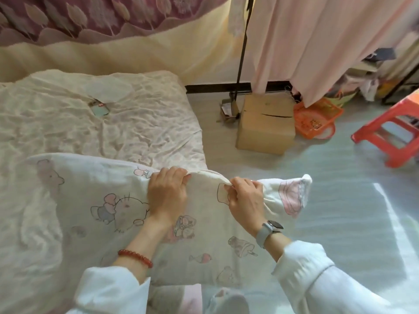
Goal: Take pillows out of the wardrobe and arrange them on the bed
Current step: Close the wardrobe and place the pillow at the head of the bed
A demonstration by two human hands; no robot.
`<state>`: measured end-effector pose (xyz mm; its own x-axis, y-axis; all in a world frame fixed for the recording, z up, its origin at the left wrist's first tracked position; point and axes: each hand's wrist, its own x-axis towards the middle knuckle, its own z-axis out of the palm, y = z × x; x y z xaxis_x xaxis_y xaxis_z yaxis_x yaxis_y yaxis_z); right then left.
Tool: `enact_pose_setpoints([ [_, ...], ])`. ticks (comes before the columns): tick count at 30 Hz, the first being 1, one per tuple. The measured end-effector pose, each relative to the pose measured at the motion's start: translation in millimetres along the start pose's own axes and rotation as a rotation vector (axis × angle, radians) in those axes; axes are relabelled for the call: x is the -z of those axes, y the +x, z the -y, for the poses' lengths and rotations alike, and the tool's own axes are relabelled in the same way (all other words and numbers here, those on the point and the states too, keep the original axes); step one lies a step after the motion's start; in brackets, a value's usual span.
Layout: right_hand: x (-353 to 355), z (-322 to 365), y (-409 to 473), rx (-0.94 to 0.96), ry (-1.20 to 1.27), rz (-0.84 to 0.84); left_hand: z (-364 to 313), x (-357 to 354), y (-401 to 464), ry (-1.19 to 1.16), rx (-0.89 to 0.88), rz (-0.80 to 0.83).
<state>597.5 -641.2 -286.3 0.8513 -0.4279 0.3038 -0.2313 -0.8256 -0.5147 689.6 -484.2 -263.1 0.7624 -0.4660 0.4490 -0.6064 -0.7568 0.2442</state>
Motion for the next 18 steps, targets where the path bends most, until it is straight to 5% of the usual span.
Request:
enact_pose_setpoints([
  [18, -45, -157, 495, 0.198, 0.007, -0.041, -13, -196, 426, 0.028, 0.123, -0.018],
])
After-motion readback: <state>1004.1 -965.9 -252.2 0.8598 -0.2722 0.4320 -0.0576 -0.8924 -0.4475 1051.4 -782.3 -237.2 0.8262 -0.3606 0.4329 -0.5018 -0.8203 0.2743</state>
